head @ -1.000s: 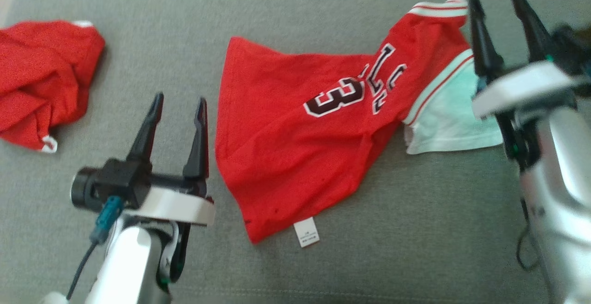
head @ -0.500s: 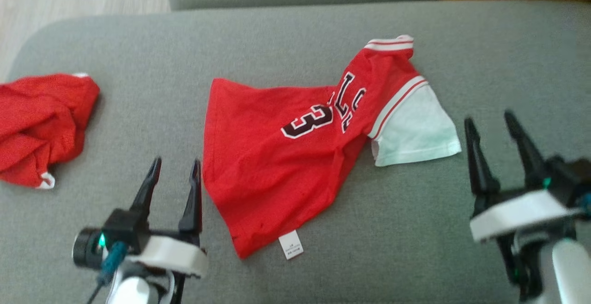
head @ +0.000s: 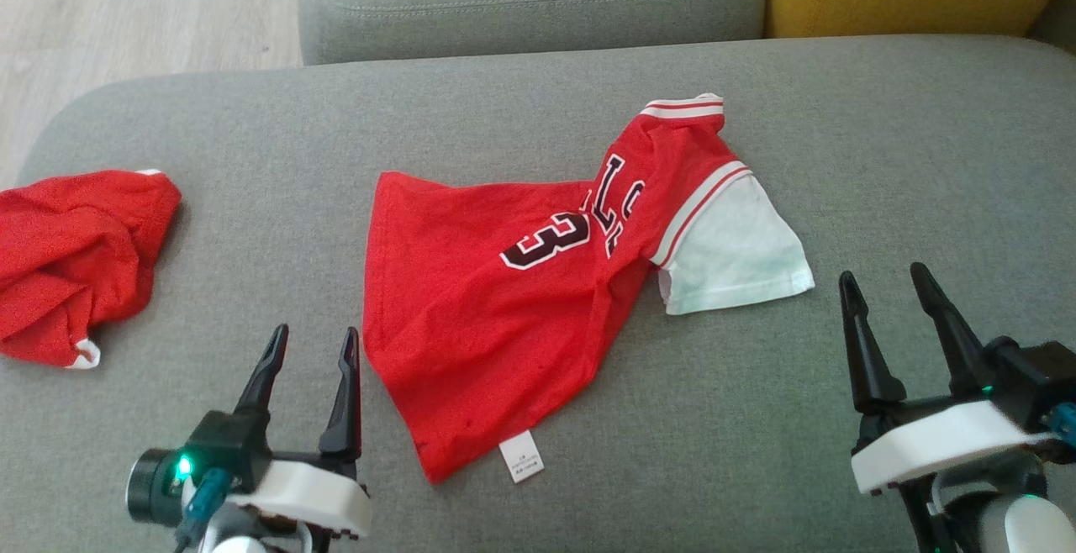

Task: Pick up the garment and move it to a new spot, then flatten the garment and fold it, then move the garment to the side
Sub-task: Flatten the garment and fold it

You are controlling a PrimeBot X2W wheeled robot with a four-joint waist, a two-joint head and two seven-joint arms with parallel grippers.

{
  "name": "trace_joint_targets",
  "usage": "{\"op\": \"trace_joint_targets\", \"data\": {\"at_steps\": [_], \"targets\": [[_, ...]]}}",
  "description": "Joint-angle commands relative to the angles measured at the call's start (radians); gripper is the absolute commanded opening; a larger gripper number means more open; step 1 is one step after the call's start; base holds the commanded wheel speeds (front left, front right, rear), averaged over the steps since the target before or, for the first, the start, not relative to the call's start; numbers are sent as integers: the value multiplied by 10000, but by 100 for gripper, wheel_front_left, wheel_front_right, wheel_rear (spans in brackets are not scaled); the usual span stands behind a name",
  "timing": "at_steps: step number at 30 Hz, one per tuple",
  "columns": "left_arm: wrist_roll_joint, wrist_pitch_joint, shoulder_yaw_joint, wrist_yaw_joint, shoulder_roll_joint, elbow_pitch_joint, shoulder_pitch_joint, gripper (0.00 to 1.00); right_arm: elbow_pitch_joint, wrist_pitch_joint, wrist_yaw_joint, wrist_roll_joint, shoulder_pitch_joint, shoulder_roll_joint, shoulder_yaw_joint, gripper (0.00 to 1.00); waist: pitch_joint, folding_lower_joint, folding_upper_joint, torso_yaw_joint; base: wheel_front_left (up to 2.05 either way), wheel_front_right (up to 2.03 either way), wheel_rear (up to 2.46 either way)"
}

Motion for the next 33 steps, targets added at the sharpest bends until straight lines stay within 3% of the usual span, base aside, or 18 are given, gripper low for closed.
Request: {"op": "trace_joint_targets", "data": {"at_steps": [1,9,17,23,30,31,33], "targets": [[6,24,303,52,133,-380,-265,100,-421,2,75,-82,-217,-31,184,100,0,1,0,2,0,0,0],[-25,133,152,60,127,-453,-295,100,-387,-11,75,-43,-254,18,167,100,98,1,0,55,0,0,0],[-764,1334,-761,-761,-260,429,225,100,-207,150,75,42,-355,69,430,100,397,1,0,-29,0,0,0],[-1419,1972,-1027,-972,-531,1276,535,100,-142,181,75,76,-466,84,460,100,653,1,0,-92,0,0,0],[-1825,1871,-1116,-1248,-658,1755,152,100,-62,216,75,118,-574,117,366,100,841,1,0,-130,0,0,0],[-1880,1880,-1133,-1293,-670,1817,91,73,-42,212,75,134,-594,122,345,100,866,1,0,-136,0,0,0],[-1892,1890,-1199,-1364,-665,1968,-29,0,53,232,75,142,-664,128,294,100,921,1,0,-184,0,0,0]]}}
